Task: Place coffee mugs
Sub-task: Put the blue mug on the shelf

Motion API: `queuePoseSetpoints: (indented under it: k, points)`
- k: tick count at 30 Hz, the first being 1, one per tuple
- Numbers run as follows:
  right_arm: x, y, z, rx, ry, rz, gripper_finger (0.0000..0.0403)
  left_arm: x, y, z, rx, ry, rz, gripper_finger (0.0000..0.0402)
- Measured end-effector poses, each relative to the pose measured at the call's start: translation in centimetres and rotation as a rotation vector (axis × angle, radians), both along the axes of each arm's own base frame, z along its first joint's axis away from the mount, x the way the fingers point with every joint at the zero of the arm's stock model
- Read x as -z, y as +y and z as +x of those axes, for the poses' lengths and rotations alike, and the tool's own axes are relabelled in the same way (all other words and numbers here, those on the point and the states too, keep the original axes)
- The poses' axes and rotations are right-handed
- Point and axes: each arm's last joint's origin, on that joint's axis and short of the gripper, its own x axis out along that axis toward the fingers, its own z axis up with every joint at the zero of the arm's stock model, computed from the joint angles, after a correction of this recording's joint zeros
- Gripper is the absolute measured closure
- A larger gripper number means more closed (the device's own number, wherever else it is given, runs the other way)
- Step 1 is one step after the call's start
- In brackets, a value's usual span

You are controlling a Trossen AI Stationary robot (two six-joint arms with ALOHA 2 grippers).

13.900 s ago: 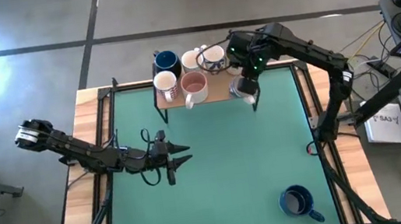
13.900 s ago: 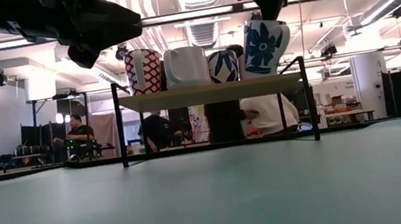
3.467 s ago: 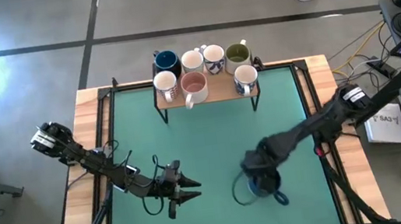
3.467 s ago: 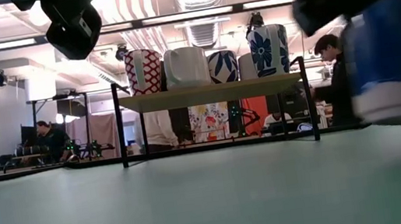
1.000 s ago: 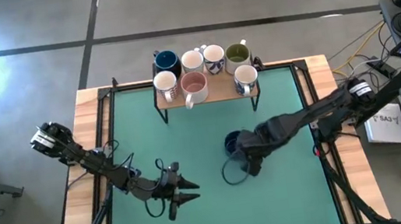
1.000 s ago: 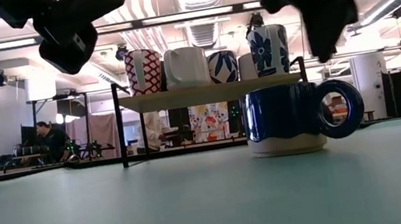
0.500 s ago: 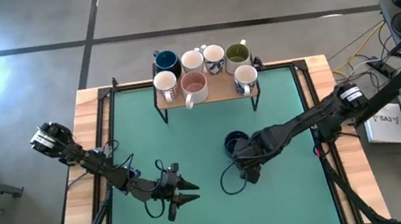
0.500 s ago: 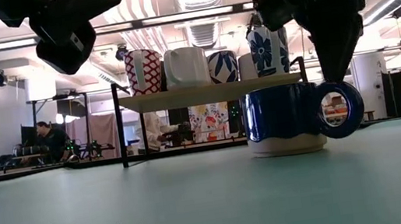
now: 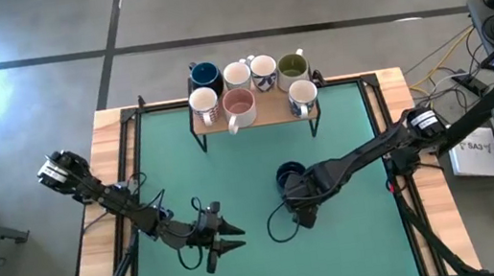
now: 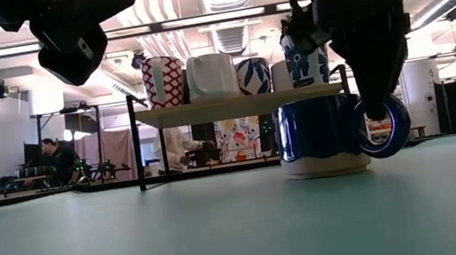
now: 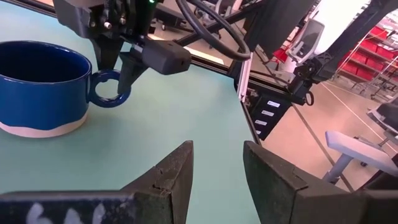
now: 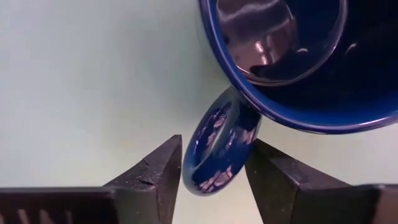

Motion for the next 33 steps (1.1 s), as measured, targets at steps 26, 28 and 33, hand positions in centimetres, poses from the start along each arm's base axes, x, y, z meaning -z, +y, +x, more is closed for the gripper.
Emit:
queuePoseSetpoints:
  k: [26,28,33]
  points:
    - [-4.6,-0.8,0.8,0.003,-0.061,0.016,0.0354,0.0,0.0,0.0,-0.001,0.0,-0.006,0.0278]
    - [-5.4,-1.0,1.0,0.013,-0.089,0.019,0.0354,0.0,0.0,0.0,-0.001,0.001,-0.008,0.0278]
    - [-7.0,-1.5,0.8,0.034,-0.126,-0.054,0.0354,0.0,-0.2,-0.1,0.008,0.002,-0.005,0.0278]
